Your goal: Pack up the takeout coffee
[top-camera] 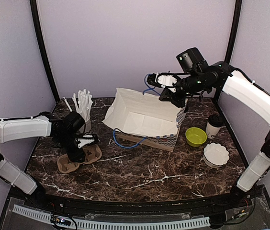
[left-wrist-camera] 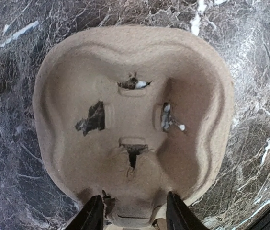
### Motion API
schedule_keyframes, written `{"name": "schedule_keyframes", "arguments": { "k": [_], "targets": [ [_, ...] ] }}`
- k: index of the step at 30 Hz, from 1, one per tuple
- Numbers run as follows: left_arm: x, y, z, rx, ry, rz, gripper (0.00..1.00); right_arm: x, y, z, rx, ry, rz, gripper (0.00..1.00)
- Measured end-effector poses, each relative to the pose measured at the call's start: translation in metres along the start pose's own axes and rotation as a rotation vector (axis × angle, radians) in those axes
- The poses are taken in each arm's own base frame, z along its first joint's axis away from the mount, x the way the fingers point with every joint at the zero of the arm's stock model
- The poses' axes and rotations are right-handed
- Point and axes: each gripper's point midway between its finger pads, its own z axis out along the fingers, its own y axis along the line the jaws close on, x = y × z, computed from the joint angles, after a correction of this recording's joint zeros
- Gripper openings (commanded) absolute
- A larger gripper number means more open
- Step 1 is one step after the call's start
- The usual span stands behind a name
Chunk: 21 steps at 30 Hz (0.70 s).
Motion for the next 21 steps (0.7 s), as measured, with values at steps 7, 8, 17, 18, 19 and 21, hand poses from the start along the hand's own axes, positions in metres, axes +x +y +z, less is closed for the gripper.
{"name": "schedule_keyframes", "arguments": {
  "k": [7, 8, 17, 18, 19, 21],
  "targets": [
    [0.0085, 0.0032, 0.0044, -0.025, 0.035, -0.004, 0.42, 0.0, 0.0, 0.0, 0.0, 0.0, 0.0, 0.0],
    [0.0091, 0.0029, 0.0047, -0.024, 0.037, -0.006, 0.4, 0.0, 0.0, 0.0, 0.0, 0.0, 0.0, 0.0],
    [0.0086, -0.0027, 0.0048, 0.007, 0.03, -0.018, 0.29, 0.0003, 0.0003, 0.0013, -0.003, 0.002, 0.0, 0.0],
    [0.0089, -0.0029, 0.0048, 0.008, 0.032, -0.02, 0.28, 0.0003, 0.0002, 0.0013, -0.002, 0.002, 0.0, 0.0],
    [0.0089, -0.0035, 0.0048, 0.011, 0.031, -0.021, 0.27, 0.0003, 0.0002, 0.0013, -0.002, 0.002, 0.0, 0.0],
    [0.009, -0.0042, 0.0043, 0.016, 0.032, -0.026, 0.25, 0.0002, 0.0002, 0.0011, -0.002, 0.001, 0.0, 0.0]
  ]
}}
